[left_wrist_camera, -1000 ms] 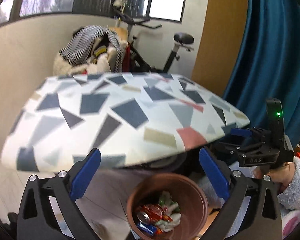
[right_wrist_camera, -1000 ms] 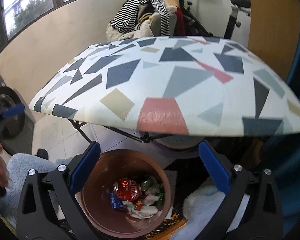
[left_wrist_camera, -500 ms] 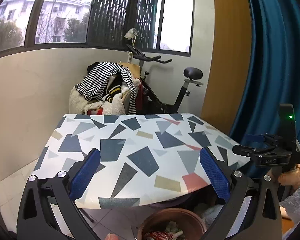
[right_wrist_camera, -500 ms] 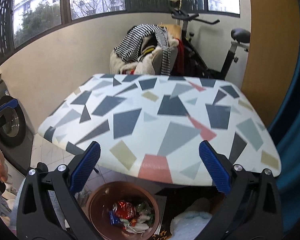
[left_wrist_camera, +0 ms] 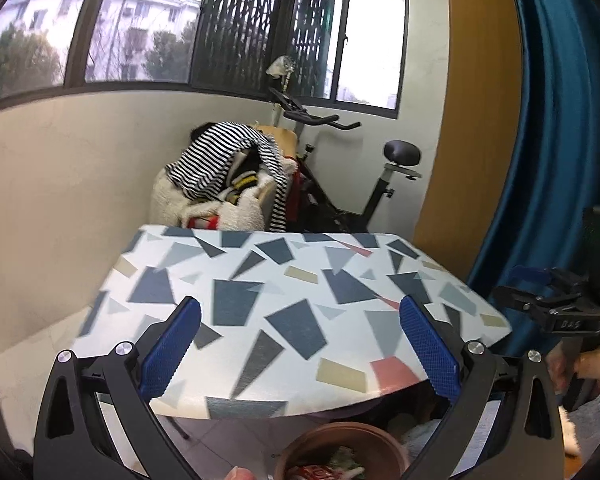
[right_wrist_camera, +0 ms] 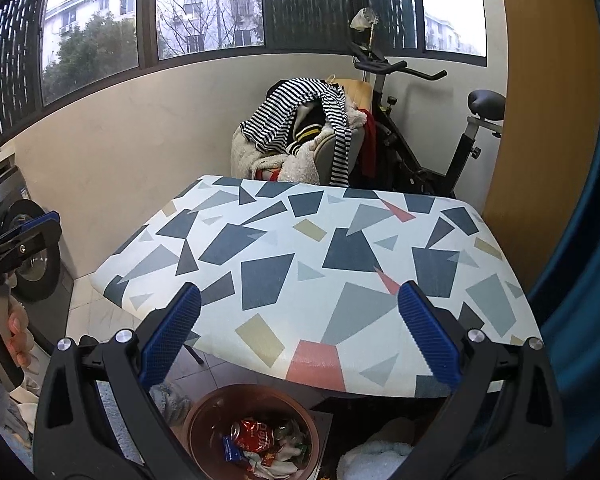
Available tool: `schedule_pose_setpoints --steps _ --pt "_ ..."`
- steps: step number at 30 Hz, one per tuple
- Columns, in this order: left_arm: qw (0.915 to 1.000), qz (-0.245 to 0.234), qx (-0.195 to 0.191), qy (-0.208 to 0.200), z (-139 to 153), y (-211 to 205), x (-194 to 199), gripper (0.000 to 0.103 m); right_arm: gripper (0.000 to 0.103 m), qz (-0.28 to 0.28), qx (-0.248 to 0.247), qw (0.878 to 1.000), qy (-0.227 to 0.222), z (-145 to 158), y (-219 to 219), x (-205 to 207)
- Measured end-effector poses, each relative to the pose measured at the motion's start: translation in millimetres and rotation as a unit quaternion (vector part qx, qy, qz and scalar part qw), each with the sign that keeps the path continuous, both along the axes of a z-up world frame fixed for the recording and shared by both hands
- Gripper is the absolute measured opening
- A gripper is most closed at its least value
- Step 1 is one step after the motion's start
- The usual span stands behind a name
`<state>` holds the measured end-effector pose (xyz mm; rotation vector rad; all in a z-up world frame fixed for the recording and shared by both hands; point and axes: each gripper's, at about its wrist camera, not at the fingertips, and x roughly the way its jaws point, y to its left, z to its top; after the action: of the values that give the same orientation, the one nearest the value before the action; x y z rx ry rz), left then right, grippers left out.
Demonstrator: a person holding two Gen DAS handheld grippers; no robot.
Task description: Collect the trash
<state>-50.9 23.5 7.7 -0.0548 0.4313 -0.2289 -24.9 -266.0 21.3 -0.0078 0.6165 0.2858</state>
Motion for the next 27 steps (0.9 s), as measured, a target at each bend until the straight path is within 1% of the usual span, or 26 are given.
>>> schedule_pose_setpoints --steps 3,7,10,13,18,27 --pt "0.9999 0.0 0.011 -0.005 1.5 -3.6 -2.1 0.097 0.097 -0.001 -0.001 1.0 -0.003 4.5 0.6 -1.9" --pt "0.9994 0.015 0.025 -0.016 3.1 -6.6 -5.6 0.097 0.097 -0.001 -0.001 1.0 -0.005 6.9 0.8 -2.9" --pt "0.9984 0.034 0.042 -0.014 3.7 -8.6 -4.8 0.097 0.097 0.0 -0.002 1.0 -0.005 7.1 0.1 -3.5" --pt "0.998 0.038 0.049 -0.005 3.5 -8.3 -1.2 0.097 0.097 0.0 -0.002 1.0 -0.004 8.1 0.1 -3.8" --pt "0.9973 0.048 0.053 -0.014 4.6 -8.6 -4.0 0.097 0.097 0.0 -0.004 1.0 -0.006 13.1 -3.1 -4.0" --pt "0.9975 0.056 0.044 0.001 5.5 -6.2 0.9 0.097 0.097 0.0 -0.004 1.0 -0.005 12.7 -2.4 -4.2"
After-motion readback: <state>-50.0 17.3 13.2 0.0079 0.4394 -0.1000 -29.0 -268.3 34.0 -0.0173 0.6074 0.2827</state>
